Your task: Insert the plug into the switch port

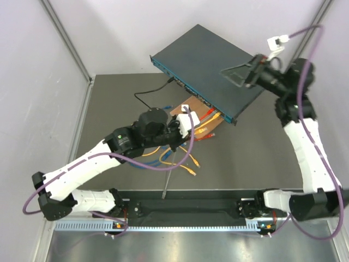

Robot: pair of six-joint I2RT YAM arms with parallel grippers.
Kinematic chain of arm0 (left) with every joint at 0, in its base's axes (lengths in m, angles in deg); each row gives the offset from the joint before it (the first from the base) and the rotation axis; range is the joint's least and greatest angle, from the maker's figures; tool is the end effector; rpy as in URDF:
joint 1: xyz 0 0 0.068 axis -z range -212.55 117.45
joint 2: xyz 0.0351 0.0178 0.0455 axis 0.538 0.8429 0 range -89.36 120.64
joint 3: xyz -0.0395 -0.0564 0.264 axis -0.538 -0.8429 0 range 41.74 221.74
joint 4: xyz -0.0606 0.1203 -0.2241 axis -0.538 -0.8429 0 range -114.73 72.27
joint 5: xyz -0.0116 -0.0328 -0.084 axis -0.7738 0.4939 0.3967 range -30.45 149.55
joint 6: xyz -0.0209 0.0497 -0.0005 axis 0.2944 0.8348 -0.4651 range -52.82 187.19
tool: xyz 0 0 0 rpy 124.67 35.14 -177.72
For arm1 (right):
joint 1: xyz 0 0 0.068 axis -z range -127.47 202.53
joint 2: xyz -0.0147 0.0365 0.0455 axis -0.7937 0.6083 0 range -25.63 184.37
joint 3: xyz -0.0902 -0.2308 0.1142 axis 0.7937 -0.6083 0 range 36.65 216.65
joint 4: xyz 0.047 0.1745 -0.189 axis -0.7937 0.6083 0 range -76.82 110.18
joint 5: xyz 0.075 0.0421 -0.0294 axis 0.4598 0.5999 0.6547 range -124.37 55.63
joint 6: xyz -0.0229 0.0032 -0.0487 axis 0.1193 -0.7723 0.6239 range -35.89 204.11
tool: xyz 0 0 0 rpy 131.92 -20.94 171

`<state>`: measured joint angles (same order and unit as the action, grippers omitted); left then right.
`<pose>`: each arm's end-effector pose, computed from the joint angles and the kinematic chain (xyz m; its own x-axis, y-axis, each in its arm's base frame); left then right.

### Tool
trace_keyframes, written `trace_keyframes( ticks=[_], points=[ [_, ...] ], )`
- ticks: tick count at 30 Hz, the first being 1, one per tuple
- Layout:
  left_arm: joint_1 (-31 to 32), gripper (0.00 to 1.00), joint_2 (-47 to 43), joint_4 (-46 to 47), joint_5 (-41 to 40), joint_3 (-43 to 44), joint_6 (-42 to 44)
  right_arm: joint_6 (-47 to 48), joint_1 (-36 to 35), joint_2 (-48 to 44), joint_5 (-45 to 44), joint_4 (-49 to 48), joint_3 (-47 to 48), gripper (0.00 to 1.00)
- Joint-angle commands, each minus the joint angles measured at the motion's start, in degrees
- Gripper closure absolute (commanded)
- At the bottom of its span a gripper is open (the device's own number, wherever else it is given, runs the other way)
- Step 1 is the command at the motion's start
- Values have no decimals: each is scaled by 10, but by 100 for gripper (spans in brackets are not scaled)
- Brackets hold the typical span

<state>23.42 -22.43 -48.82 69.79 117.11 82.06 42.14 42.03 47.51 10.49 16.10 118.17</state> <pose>0.1350 -0.2113 0.4098 0.0247 0.4150 -0.9095 0.9323 0.3189 0.1709 0.2666 0.0750 0.4707 -0.4787 0.3934 -0.7849 -0.6718 0.4115 0.6159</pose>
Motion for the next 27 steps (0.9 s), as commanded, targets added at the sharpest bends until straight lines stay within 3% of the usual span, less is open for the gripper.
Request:
trace_keyframes(
  ticks=[1,4,10,16,19,27],
  points=[
    [48,100,17,17,-144,20,-182,27,71,-81,-36,41,5,3],
    [78,100,39,23,-182,17,-234,45,147,-122,-64,123,-7,1],
    [99,100,119,27,-248,70,-245,28,249,-186,-38,171,-107,0],
    [108,100,150,50,-230,91,-255,-20,283,-196,13,110,-202,0],
    [114,100,157,53,-239,92,-260,-94,289,-187,36,29,-256,0],
    [114,100,161,58,-259,92,-262,-176,279,-148,30,-127,-338,0]
  ],
)
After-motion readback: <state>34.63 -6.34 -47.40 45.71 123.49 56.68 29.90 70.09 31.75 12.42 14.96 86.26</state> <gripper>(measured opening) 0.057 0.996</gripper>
